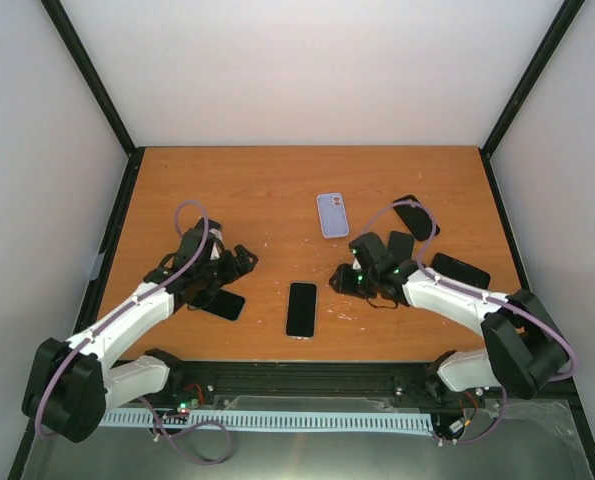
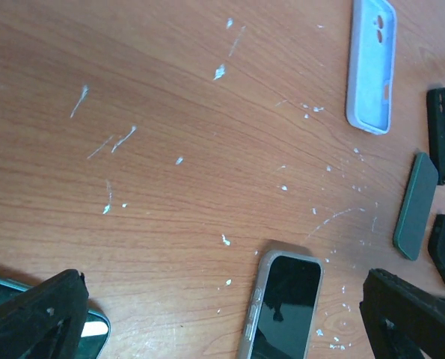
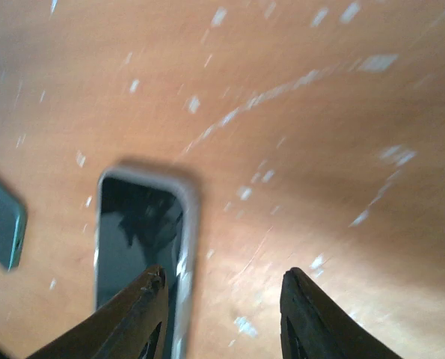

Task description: Put the phone into the phone case

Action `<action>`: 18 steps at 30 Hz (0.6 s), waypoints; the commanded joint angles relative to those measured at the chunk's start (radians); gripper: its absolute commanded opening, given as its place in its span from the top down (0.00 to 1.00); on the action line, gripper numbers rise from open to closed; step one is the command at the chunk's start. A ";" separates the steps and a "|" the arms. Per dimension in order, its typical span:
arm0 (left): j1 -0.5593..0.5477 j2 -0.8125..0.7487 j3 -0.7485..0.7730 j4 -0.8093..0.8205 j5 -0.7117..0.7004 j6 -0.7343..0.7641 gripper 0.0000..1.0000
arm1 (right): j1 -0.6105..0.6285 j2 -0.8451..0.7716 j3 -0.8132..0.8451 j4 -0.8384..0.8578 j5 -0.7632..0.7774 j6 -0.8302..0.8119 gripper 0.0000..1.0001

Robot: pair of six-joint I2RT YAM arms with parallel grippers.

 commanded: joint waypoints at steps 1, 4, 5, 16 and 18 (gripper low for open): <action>0.006 -0.058 0.024 -0.004 0.006 0.115 0.00 | -0.090 0.055 0.112 -0.081 0.197 -0.152 0.60; 0.005 -0.085 0.018 0.006 0.034 0.141 0.00 | -0.140 0.155 0.215 -0.097 0.291 -0.235 0.63; 0.005 -0.091 0.018 0.006 0.046 0.151 0.01 | -0.156 0.201 0.245 -0.098 0.325 -0.265 0.64; 0.005 -0.133 0.003 -0.007 0.051 0.184 0.00 | -0.250 0.536 0.565 -0.060 0.328 -0.387 0.65; 0.006 -0.139 0.001 -0.009 0.054 0.185 0.00 | -0.263 0.577 0.600 -0.053 0.288 -0.396 0.65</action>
